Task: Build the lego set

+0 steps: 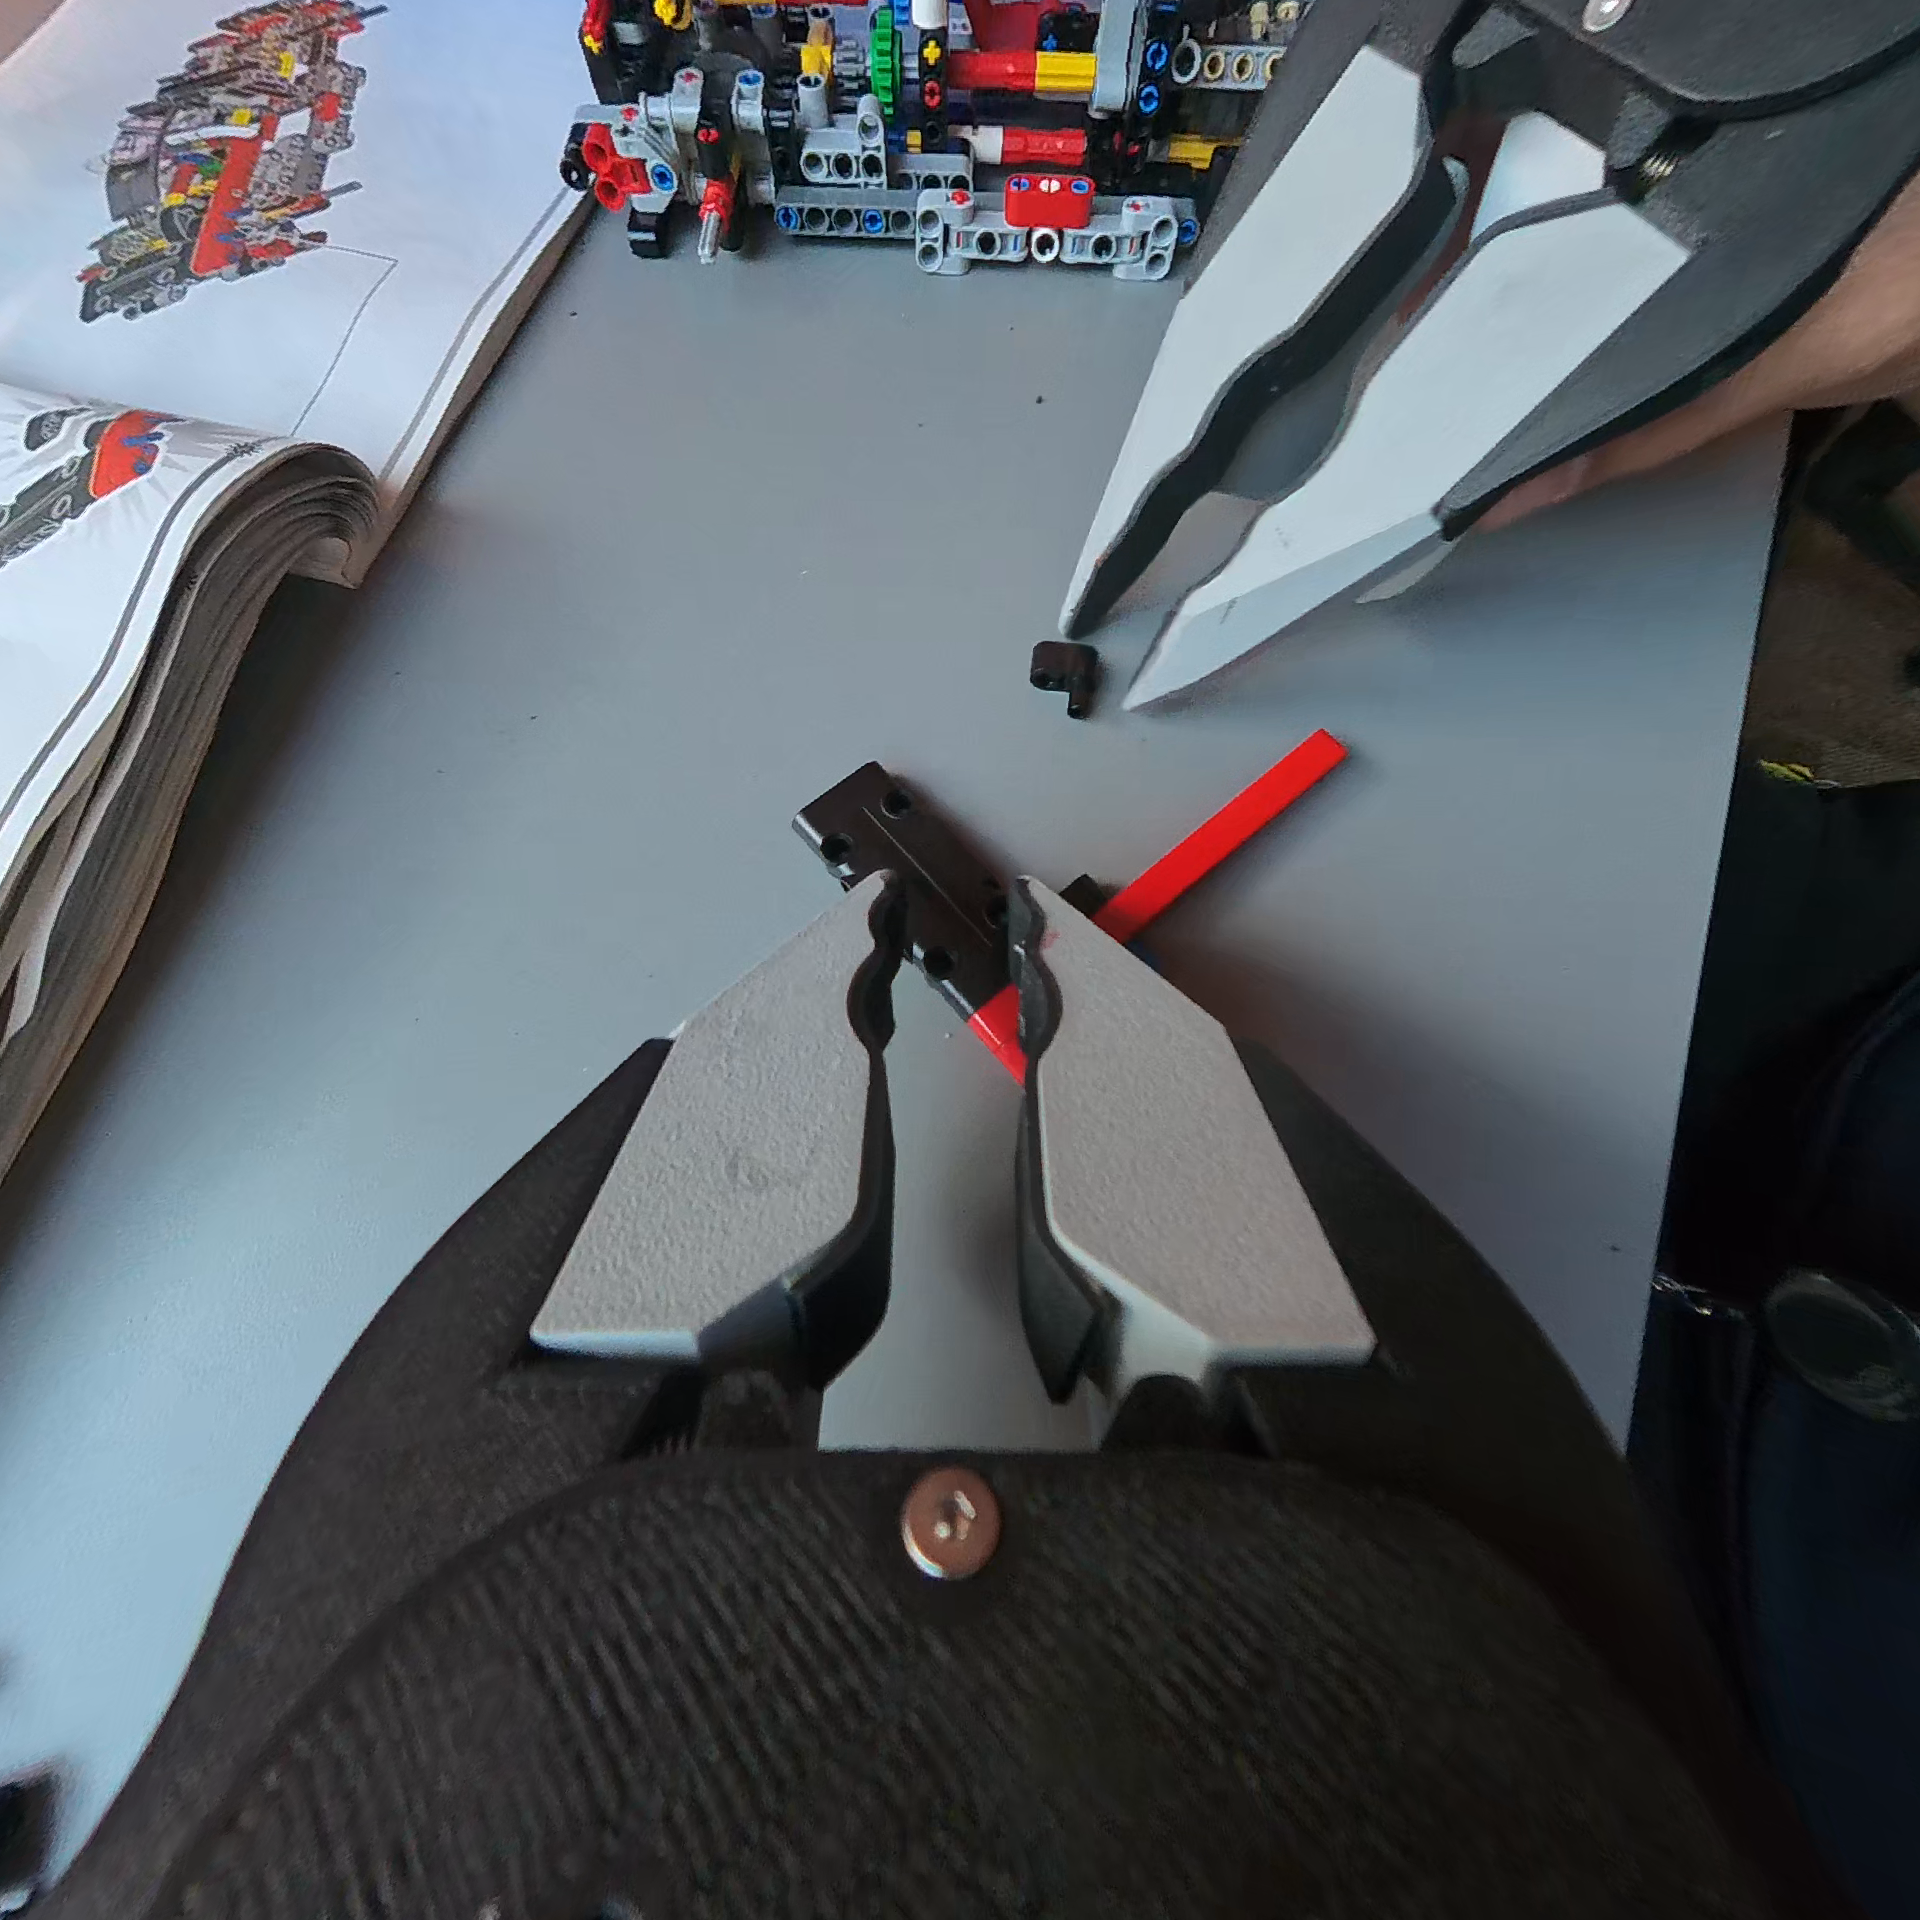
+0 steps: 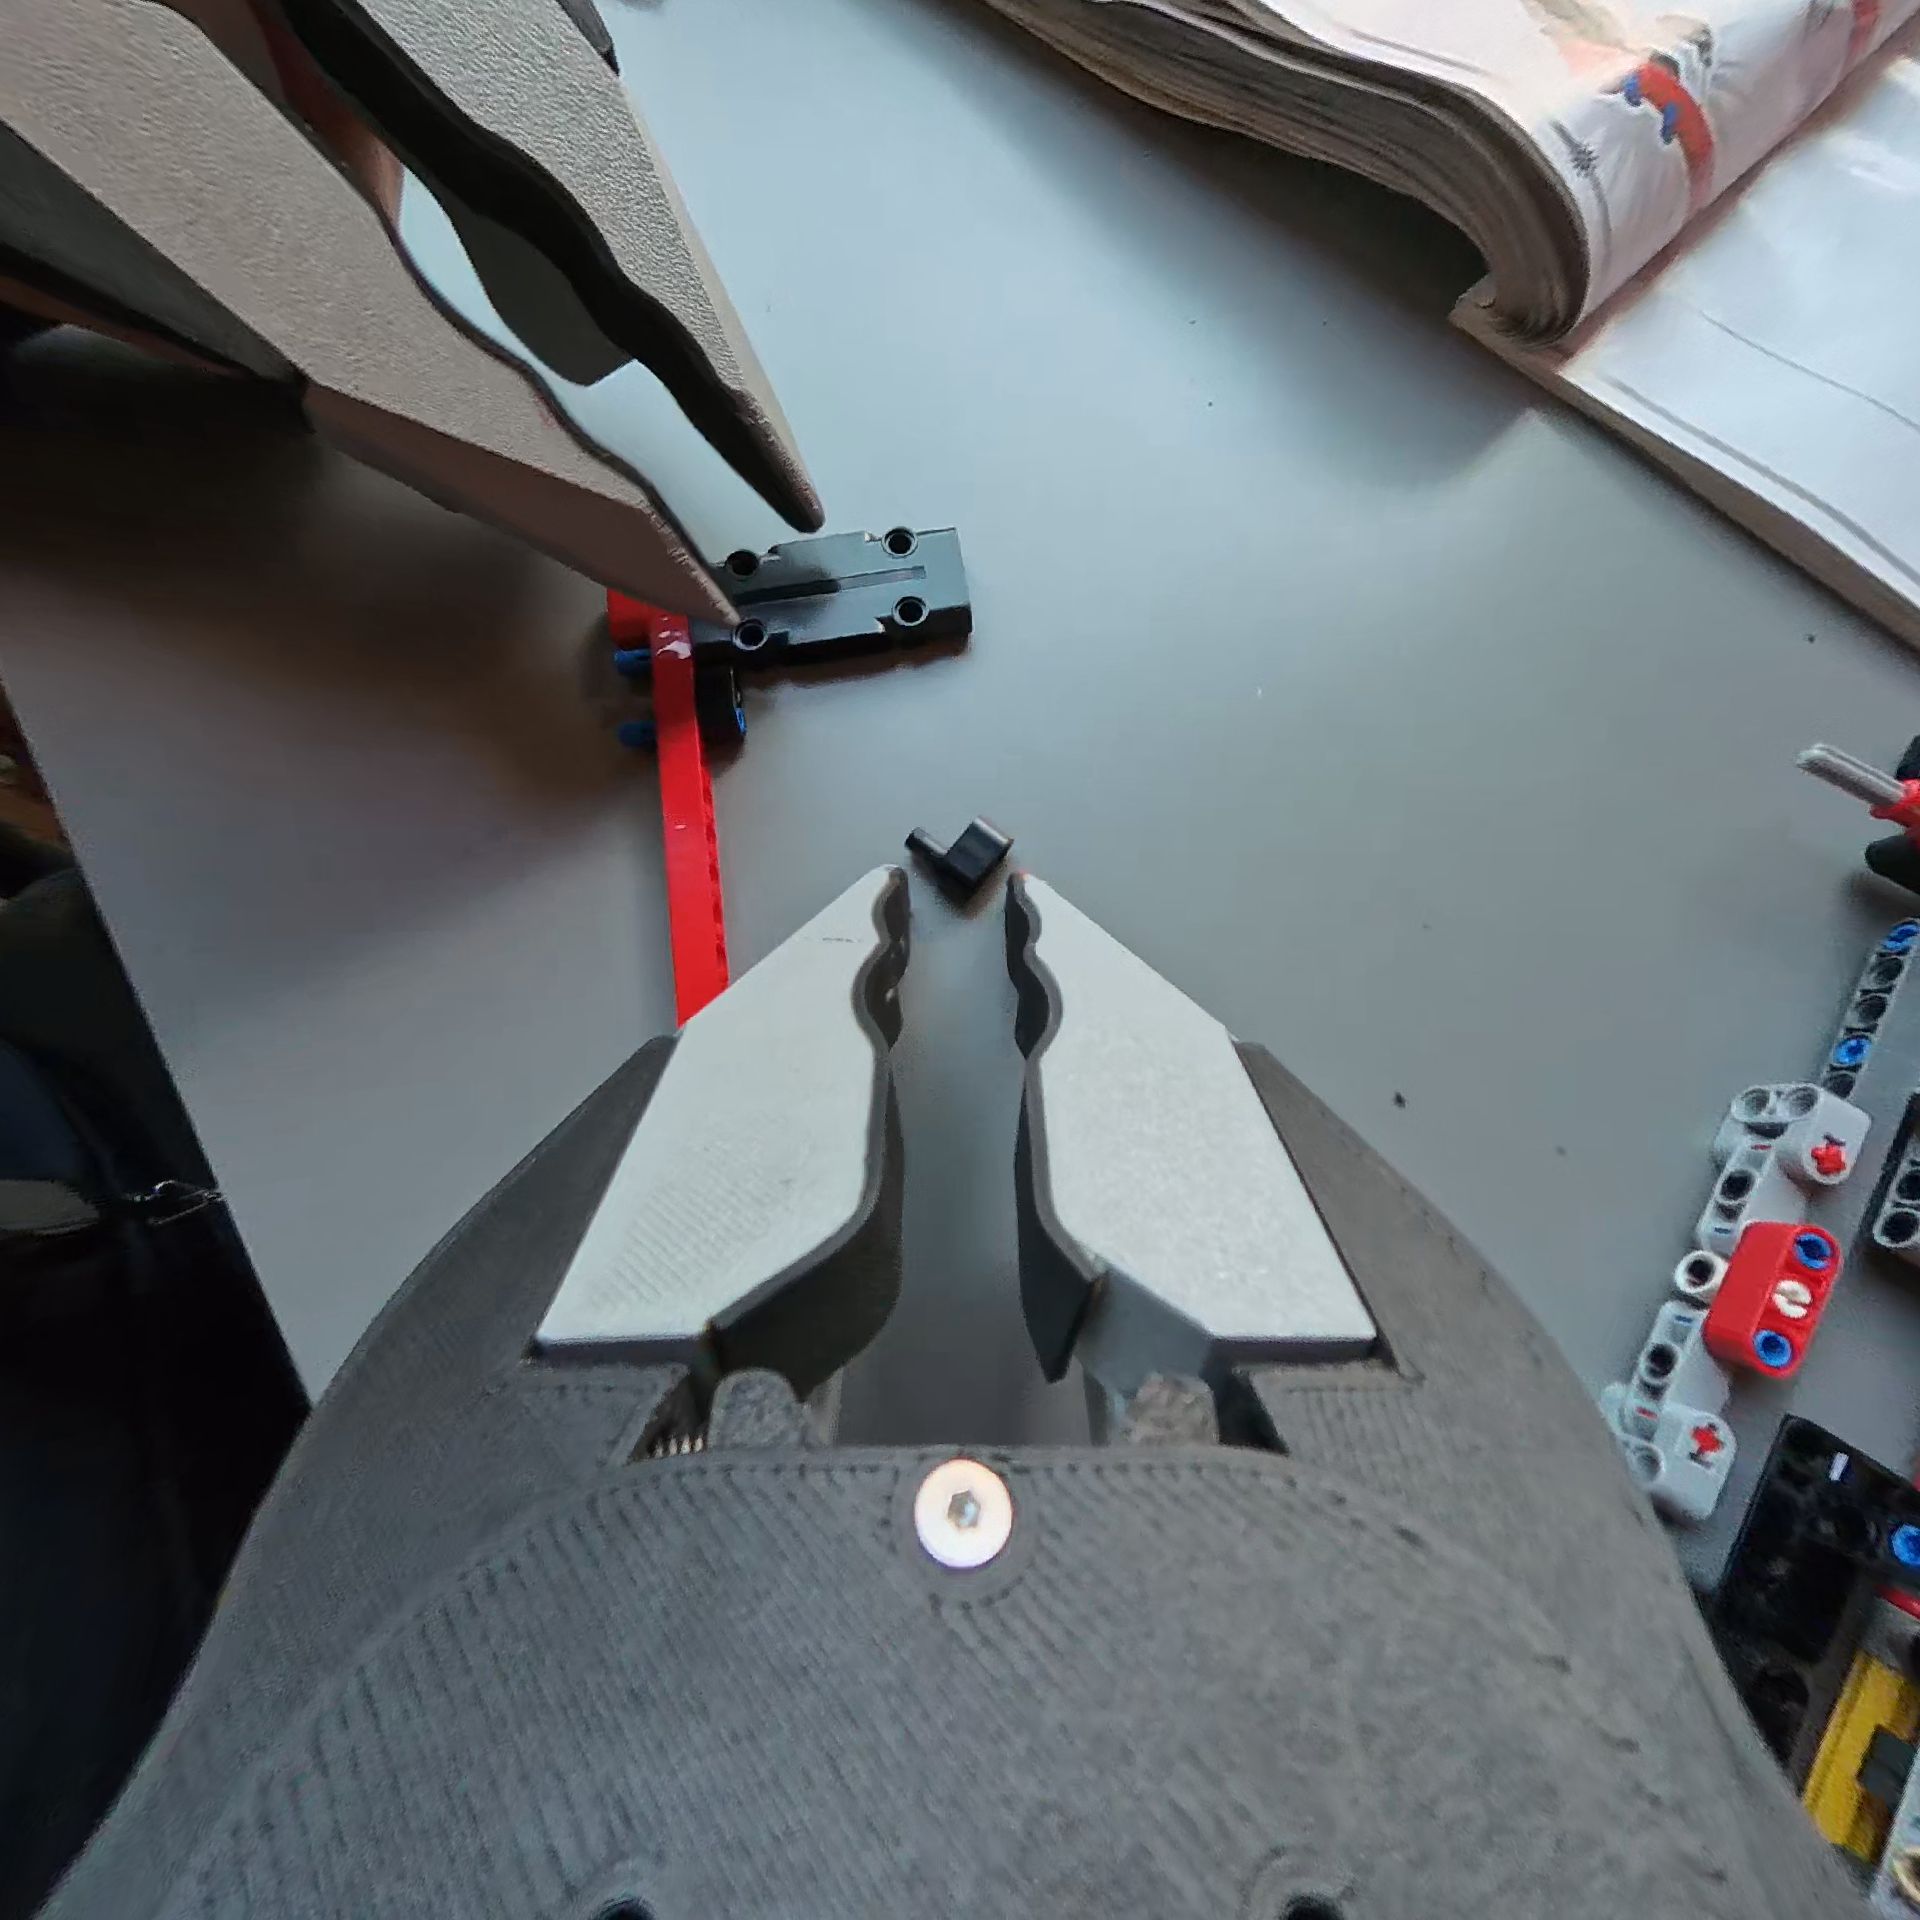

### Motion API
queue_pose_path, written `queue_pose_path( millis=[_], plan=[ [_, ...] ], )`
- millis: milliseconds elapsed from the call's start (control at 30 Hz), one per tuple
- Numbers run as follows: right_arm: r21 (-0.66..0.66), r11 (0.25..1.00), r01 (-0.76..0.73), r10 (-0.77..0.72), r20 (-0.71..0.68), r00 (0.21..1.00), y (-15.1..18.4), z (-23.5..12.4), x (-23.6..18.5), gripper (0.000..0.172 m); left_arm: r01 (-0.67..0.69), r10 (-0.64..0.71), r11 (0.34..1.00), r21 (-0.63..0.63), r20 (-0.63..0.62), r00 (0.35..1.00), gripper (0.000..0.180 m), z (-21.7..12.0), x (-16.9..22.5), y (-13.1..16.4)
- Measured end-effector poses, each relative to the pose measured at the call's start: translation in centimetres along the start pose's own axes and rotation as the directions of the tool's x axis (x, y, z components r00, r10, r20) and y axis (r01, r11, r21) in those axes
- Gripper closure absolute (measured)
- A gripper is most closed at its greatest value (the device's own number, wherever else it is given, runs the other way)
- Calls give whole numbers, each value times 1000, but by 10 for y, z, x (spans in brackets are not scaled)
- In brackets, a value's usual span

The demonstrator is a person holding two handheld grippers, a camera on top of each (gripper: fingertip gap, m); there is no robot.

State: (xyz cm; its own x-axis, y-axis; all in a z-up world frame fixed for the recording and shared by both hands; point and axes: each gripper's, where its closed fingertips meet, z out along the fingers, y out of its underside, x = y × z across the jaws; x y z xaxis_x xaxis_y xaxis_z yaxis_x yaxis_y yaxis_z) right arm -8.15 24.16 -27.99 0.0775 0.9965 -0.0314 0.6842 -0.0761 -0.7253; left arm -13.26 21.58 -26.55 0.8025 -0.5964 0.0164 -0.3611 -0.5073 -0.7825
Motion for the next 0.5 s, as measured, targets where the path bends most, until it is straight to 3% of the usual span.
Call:
queue_pose_path(
  millis=[100, 267, 500],
  plan=[
    [-3, 1000, -23, 23, -20, 1000, -3, 1, 6, 159, 5, -5, 1000, -2, -5, 1000, 160, -3, 1, 0],
    [15, 994, -105, 104, 65, 992, -8, -3, 3, 155, -87, 88, 996, 33, -22, 996, 134, -15, 14, -14],
    [-29, 986, -163, 165, 89, 982, -8, 7, 7, 159, -117, 112, 993, -32, -121, 986, 142, -12, 23, 3]
  ],
)
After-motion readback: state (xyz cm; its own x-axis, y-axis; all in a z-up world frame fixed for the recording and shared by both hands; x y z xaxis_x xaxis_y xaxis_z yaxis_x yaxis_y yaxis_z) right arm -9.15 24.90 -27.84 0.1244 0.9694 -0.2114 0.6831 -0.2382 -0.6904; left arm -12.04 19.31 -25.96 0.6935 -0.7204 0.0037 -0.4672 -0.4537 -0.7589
